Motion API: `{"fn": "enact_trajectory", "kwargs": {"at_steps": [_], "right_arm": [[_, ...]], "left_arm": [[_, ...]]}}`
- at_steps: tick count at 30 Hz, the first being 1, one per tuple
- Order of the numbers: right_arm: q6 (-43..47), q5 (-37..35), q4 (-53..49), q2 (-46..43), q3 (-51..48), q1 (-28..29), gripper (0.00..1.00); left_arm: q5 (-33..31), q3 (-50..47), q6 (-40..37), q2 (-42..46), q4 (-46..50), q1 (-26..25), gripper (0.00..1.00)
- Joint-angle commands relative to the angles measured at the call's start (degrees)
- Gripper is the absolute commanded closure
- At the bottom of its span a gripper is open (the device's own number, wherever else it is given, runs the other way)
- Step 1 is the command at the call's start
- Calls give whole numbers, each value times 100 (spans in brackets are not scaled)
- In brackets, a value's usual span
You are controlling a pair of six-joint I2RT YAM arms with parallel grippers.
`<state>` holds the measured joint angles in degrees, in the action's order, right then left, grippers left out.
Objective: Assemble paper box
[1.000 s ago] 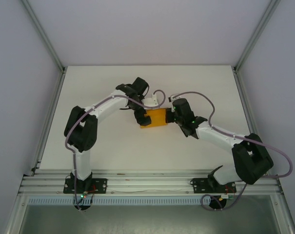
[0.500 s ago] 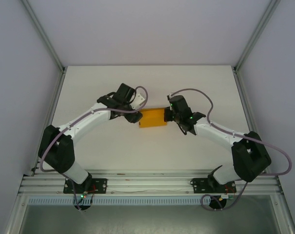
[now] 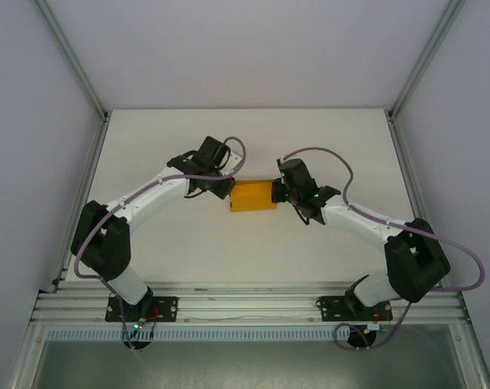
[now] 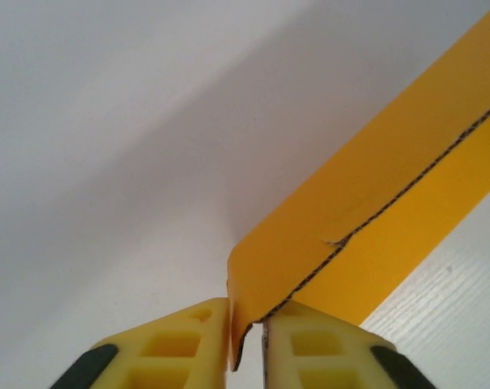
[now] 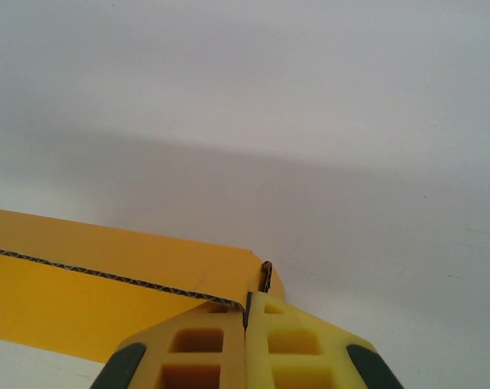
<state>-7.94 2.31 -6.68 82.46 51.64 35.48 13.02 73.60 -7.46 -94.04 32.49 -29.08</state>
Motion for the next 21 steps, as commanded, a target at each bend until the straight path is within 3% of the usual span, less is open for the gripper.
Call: {"fn": "enact_trajectory", "kwargs": {"at_steps": [1,8,13,17,21], "right_arm": [[-76,-107,-595,148,20,79,100],[-115,-893,-755,154,42,394,100],[-140,-1142,-980,139,104,580,100],[-24,-1291,-1017,183,129,713,100],[-40,-1398,-1016,174,95,767,100]], "left_arm": [[-147,371,291,-96,-14,51,100],[288,934,1521,-394,663,75,100],[1164,1021,2293,-620,1137,255,100],[1986,1150,2462,-701,1290,461,100],[2102,1330,2463,-802,1582,503,100]]}}
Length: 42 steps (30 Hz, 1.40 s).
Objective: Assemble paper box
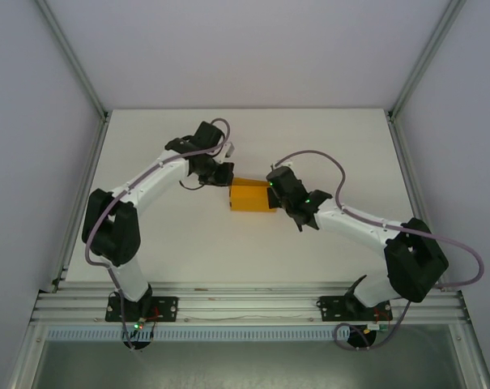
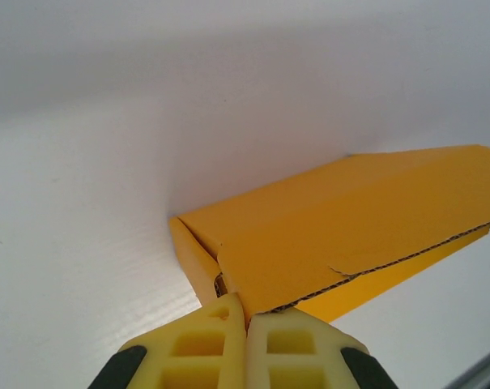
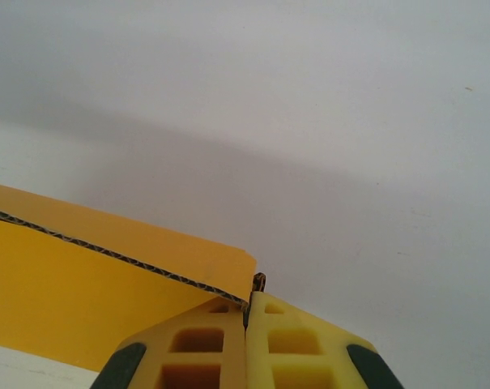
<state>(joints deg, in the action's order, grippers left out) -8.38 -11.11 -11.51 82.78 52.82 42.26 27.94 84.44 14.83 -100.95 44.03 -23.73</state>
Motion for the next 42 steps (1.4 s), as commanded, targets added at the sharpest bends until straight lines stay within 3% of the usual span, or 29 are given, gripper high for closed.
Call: {"fn": "enact_trajectory", "kwargs": {"at_steps": [1,4,9,16,24,26,34,37,42], "right_arm": [[2,-22,-489,141,-40,89,100],[-32,2,-492,160,-55,101,100],[-32,-55,-246,65,-263,99,100],[274,101,1093,-109,-1138,109,100],[227,39,1659,-144,-1706,109,99],[142,79,1562,-214,-1646,107,92],[-237,228,799,-1151,-1139,82,40],[-230,469,1000,-1356,-1084,30,32],[-542,501,1034,-1126,-695,-259,32]], "left_arm": [[651,274,231,-158,457,-29,100],[510,258,256,-267,455,-43,100],[-437,-36,144,-195,337,-310,100],[-1319,-1141,385,239,-718,-698,100],[-1148,-2460,668,752,-2033,-952,100],[-1228,-2460,656,726,-2064,-957,100],[-1383,-2291,460,744,-1950,-958,100],[-1320,-2308,421,756,-2035,-957,100],[-1314,-2285,359,779,-2056,-966,100]]}}
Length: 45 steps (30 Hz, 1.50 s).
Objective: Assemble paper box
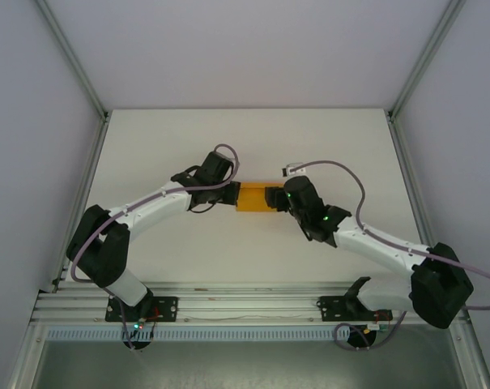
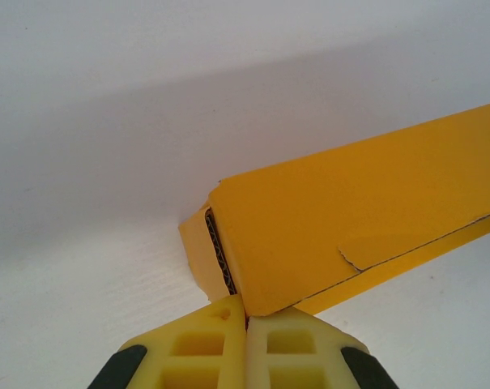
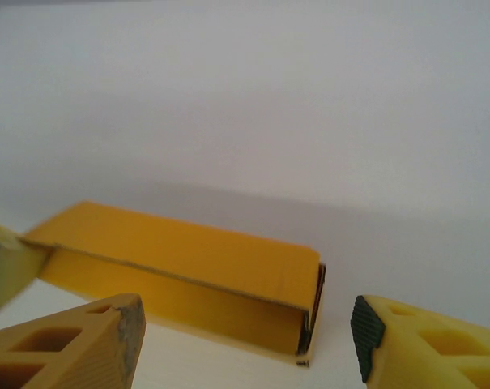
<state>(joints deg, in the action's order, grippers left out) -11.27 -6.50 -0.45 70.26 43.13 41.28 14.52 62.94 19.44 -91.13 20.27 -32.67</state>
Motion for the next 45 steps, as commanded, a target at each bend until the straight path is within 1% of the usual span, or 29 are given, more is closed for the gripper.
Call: {"fn": "enact_trajectory", "kwargs": {"at_steps": [1,6,10,12,13,15,16,18,21,23,24,26,28,33,35,37,41,43,44,45], "right_arm": [[-332,68,-123,247,374,-264,33],[-630,190,-359,780,634,-634,35],[-718,19,-35,1058,238,-723,37],[-796,-91,185,1179,15,-726,40],[-872,-106,241,1250,-73,-722,41],[-1006,-81,195,1340,-175,-724,43],[-1010,57,258,1362,-266,-722,44],[-1132,146,440,1390,-450,-709,46],[-1247,226,581,1401,-621,-677,46],[-1262,236,592,1373,-680,-654,47],[-1272,213,595,1351,-700,-645,48],[-1266,204,590,1285,-735,-638,51],[-1247,186,606,1212,-784,-638,51],[-1222,50,529,1274,-771,-646,51],[-1278,-36,548,1323,-783,-643,52],[-1358,-62,695,1356,-867,-647,52],[-1552,30,757,1516,-951,-652,53],[-1619,148,926,1580,-1075,-656,55],[-1678,197,1081,1604,-1163,-652,57],[-1749,259,1316,1637,-1304,-653,62]], "left_arm": [[35,-140,-124,-195,320,-72,100],[-47,-139,-108,-161,287,-73,100],[38,-125,-142,-141,263,-70,100],[82,-93,-165,-120,275,-71,100],[90,-58,-177,-103,327,-70,88],[181,21,-234,-5,407,-65,85],[242,33,-261,93,426,-65,81],[326,73,-312,303,475,-65,67],[396,215,-315,580,661,-65,36],[251,314,-172,696,761,-58,7],[132,339,-77,734,760,-59,0],[-31,357,126,748,663,-6,0],[6,342,281,641,486,111,0],[546,265,435,120,-16,502,1],[902,-16,538,16,-435,655,14],[1216,-406,600,-35,-918,759,24],[1722,-1055,760,-97,-1660,766,28],[1995,-1395,882,-175,-2077,769,32],[2019,-1535,966,-232,-2206,770,38],[2089,-1653,992,-302,-2312,767,45]]}}
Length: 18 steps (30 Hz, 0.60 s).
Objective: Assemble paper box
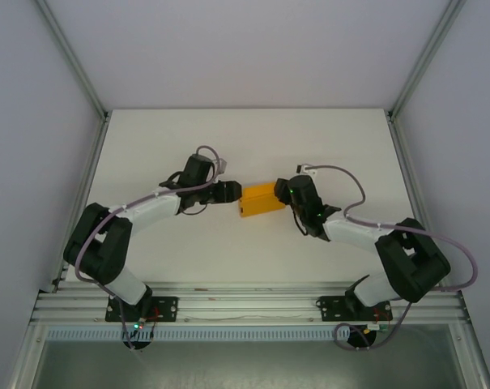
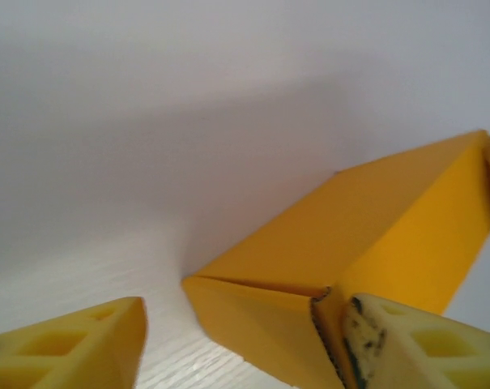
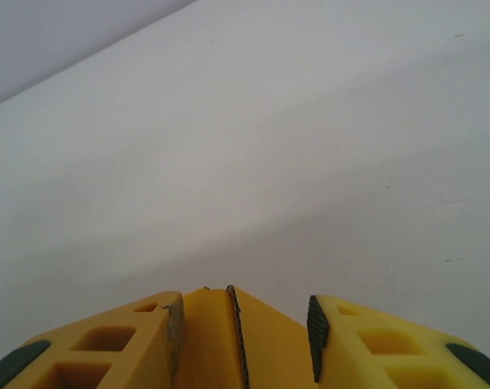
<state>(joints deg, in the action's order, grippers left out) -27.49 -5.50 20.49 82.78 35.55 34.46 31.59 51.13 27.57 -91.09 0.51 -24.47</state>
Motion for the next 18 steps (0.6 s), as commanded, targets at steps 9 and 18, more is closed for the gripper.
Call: {"fn": "enact_trajectory", "kwargs": {"at_steps": [9,18], "right_arm": [[-757,719,460,525,-1212,22,87],[-729,615,47,144,-984,17,91]], "left_arm": [[558,-961,215,-572,-851,-48,70],[469,-701,25,-327,-713,-56,69]]}}
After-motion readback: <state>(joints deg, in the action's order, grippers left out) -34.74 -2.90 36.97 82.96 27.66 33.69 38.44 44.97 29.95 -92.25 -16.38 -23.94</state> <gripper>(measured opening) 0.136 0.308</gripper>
